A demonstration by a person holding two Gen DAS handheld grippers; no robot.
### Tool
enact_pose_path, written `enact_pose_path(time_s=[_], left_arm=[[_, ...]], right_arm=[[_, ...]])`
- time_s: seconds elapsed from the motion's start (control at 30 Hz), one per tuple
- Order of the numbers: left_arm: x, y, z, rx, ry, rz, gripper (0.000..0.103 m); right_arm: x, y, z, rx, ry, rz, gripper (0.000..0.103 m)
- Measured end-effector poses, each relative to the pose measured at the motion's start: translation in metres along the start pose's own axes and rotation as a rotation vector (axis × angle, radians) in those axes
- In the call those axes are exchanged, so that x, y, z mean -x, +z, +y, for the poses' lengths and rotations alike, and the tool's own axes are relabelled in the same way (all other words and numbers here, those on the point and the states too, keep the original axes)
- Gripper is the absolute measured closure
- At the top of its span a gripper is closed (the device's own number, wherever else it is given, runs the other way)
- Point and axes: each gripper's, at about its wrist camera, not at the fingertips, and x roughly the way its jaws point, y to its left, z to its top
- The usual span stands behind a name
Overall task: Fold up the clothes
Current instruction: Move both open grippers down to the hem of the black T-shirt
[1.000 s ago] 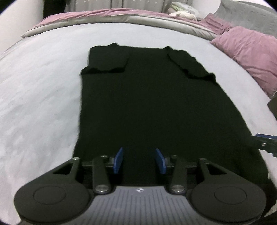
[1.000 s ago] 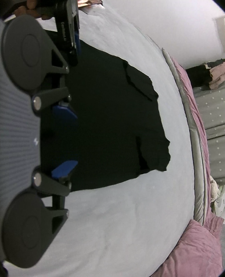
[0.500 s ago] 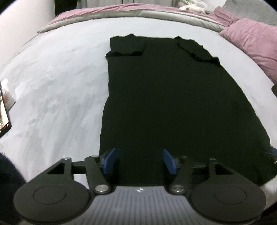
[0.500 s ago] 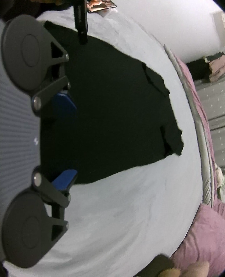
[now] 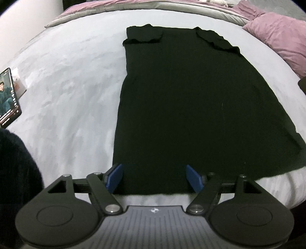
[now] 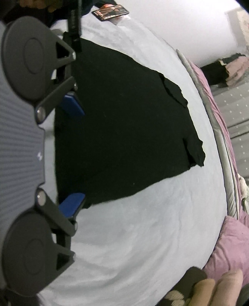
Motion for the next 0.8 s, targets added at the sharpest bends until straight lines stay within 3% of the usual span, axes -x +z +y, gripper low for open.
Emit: enact_pose_path(time_s=[0.4,0.67,0.8], left_arm=[[0.004,-0.018,0.016,0.041,-0.037,-0.008,0.027],[0.006,-0.018,0.039,0.154,-0.115,-0.038,0.028],[0.005,-0.017,0.054,0.213,-0.156,-0.037,0.035]], right_arm=[[0.006,-0.016,-0.022,-0.06,-0.015,0.007,0.01],[0.006,-0.017,-0.039,-0.114,-0.008,-0.001,0.01],[0.003,-0.008,-0.048,-0.106,-0.008,-0.001,0.014]])
